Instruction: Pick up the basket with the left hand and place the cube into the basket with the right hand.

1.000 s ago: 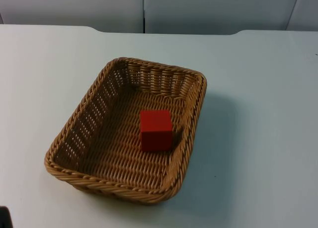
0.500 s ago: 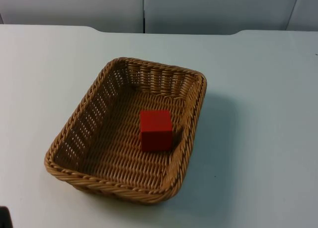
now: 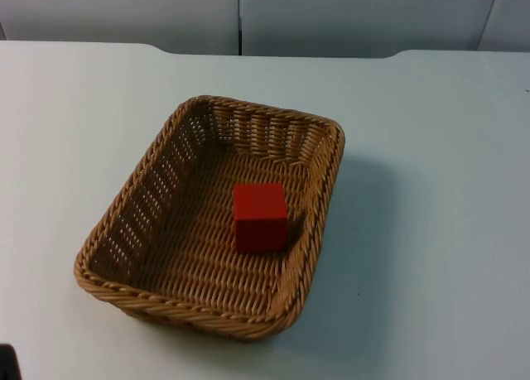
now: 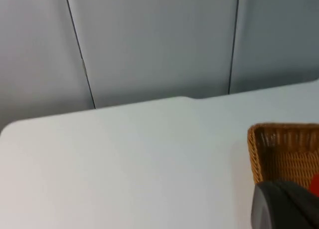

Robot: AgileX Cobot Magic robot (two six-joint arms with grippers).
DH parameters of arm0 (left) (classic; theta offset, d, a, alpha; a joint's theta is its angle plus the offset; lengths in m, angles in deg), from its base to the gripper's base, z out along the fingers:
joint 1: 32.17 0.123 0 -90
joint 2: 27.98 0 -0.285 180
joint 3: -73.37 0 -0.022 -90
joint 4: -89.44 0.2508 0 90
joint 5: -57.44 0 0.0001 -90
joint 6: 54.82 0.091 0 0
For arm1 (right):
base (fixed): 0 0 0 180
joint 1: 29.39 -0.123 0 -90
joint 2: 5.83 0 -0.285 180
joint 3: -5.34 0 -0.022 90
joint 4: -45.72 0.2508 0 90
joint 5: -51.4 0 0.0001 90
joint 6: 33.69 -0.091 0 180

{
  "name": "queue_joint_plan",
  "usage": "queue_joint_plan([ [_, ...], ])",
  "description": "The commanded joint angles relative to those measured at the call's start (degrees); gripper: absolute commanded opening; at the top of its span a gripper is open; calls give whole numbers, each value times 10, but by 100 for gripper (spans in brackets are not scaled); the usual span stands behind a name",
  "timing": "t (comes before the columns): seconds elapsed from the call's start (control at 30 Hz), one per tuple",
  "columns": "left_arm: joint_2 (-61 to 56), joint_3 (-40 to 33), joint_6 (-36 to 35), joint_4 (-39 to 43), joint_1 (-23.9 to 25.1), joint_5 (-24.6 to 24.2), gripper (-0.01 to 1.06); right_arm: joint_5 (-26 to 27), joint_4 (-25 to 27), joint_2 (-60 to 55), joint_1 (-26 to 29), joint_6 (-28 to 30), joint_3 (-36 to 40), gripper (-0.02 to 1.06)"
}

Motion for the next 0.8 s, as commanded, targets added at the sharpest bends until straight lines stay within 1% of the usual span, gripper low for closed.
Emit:
queue_joint_plan([
  [0.0, -3, -11, -3, -19, -1, -32, 0, 6, 12, 1, -1, -8, 3, 0],
  [0.03, -9, -19, -3, -30, -4, -43, 0, 6, 16, 1, -1, -8, 3, 0],
  [0.07, -9, -19, -3, -30, -4, -43, 0, 6, 16, 1, -1, -8, 3, 0],
  [0.13, -38, -42, -2, -51, -10, -37, 0, 6, 16, 1, -1, -8, 3, 0],
  [0.23, -101, -64, -3, -52, -10, -44, 0, 6, 15, 1, -1, -8, 3, 0],
  [0.3, -103, -66, -4, -51, -10, -45, 0, 6, 15, 1, -1, -8, 3, 0],
  [0.37, -103, -62, -4, -53, -9, -72, 0, 6, 16, 1, -1, -9, 3, 0],
  [0.43, -103, -77, -7, -60, -9, -54, 0, 9, 14, 1, -1, -10, 3, 0],
  [0.5, -103, -83, -7, -58, -9, -52, 0, 10, 16, 1, -1, -13, 3, 0],
  [0.67, -103, -136, -7, -57, -9, -56, 0, 10, 16, 1, -1, -13, 3, 0],
  [0.77, -103, -147, -8, -57, -9, -49, 0, 10, 16, 1, -1, -13, 3, 0],
])
